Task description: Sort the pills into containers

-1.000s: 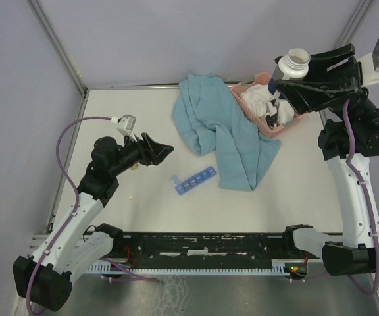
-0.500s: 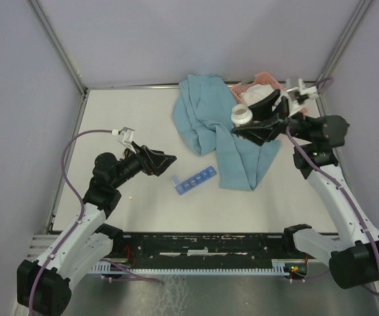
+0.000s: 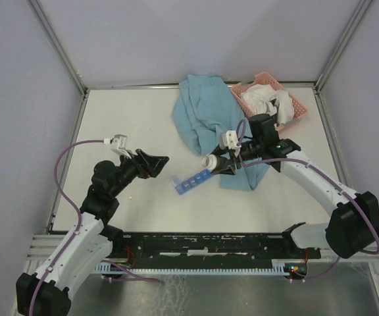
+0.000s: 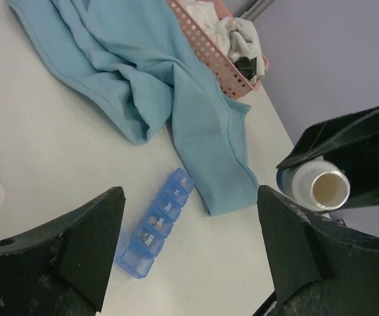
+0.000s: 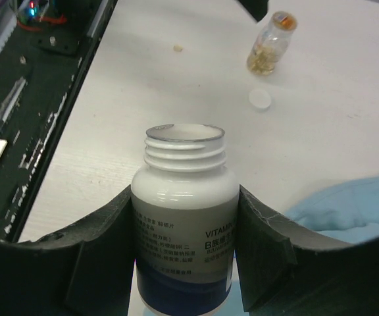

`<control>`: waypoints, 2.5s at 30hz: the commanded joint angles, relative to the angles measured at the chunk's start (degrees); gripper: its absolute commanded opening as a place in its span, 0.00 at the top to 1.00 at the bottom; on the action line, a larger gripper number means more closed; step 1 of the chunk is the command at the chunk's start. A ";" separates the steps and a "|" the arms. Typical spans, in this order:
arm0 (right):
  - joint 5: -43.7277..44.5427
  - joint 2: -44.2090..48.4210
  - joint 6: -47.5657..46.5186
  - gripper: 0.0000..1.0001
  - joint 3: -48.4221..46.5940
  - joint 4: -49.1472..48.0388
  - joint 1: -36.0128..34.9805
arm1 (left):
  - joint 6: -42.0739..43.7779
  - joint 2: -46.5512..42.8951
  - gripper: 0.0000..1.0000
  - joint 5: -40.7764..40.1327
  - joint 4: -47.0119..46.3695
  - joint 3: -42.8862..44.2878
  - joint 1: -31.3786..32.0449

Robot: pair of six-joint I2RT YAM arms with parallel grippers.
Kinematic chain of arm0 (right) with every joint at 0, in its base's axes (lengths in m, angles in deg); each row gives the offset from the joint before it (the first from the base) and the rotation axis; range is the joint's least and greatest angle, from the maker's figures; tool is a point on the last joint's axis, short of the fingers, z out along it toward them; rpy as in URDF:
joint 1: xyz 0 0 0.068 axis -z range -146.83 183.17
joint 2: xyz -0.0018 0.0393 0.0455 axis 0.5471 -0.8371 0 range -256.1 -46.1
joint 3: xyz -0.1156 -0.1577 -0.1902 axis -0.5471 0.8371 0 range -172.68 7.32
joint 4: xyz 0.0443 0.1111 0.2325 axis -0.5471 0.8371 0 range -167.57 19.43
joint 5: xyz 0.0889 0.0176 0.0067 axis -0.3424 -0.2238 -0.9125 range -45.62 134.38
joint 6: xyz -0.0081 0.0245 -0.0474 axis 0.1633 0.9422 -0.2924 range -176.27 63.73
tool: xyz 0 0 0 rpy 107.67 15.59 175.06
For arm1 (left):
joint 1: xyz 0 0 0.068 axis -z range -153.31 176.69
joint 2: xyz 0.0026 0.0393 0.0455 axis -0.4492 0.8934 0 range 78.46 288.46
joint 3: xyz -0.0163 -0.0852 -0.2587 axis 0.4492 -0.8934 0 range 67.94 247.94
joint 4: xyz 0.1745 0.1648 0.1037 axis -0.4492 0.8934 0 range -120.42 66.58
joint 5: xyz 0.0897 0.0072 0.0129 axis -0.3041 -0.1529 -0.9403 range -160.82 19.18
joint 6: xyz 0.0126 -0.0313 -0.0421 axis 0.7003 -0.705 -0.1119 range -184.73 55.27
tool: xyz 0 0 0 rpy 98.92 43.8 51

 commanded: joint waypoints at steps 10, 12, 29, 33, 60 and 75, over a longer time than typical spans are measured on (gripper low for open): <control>17.25 -15.84 -15.49 0.91 -8.46 12.43 -11.87 | 18.34 6.15 0.11 -12.82 27.93 19.17 -0.18; 19.37 -17.71 -14.02 0.91 -10.21 13.57 -13.02 | 18.86 6.66 0.11 -12.95 27.28 17.20 -0.44; 32.34 -27.57 -7.70 0.91 -20.10 19.65 -20.11 | 21.40 3.61 0.10 -21.00 32.02 17.25 -0.72; 34.24 -28.35 -5.94 0.91 -21.04 19.68 -20.74 | 21.36 2.84 0.10 -21.24 31.81 16.94 -0.79; 44.94 -32.82 -2.32 0.92 -26.46 22.13 -24.26 | 21.38 2.86 0.10 -21.62 32.35 17.12 -1.05; 49.12 -34.14 -1.86 0.91 -28.01 23.26 -25.57 | 21.37 2.93 0.10 -21.38 32.36 17.05 -1.23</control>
